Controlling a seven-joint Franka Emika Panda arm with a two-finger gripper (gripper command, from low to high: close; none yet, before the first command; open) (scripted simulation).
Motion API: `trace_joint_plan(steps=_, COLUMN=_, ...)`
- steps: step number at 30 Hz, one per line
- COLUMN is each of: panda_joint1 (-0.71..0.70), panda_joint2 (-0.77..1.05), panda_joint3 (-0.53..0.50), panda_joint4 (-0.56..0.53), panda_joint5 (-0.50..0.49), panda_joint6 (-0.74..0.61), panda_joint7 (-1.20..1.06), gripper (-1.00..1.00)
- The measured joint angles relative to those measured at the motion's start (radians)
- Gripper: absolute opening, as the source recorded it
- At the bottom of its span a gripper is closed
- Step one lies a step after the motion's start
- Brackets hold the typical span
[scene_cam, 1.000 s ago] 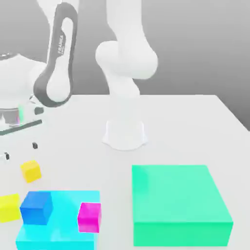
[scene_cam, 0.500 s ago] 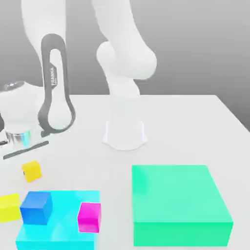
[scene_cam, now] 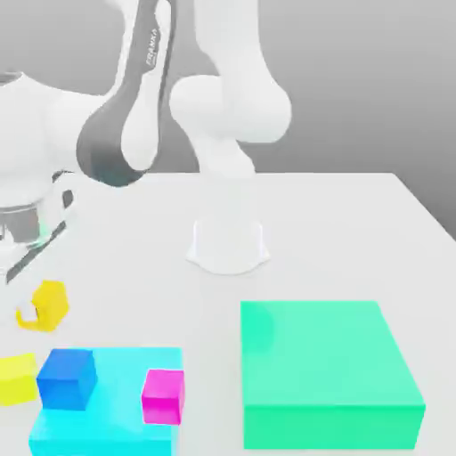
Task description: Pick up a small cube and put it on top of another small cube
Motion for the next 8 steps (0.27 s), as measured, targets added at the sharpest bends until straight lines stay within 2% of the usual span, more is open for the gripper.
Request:
trace_joint_plan(steps=4, panda_joint1=0.014, panda_joint2=0.107, panda_joint3=-0.007, panda_joint4=0.005, panda_joint5=-0.019, panda_joint6=0.101, panda_joint7=-0.023, gripper=-1.0)
trace_joint_plan(steps=5, panda_joint1=0.014, panda_joint2=0.124, panda_joint3=-0.008, panda_joint4=0.003, panda_joint5=-0.022, panda_joint6=0.121, panda_joint7=-0.022, gripper=1.0)
trace_joint_plan(steps=8, panda_joint1=0.014, panda_joint2=0.124, panda_joint3=-0.008, panda_joint4=0.003, panda_joint5=-0.022, panda_joint6=0.121, panda_joint7=-0.022, gripper=1.0)
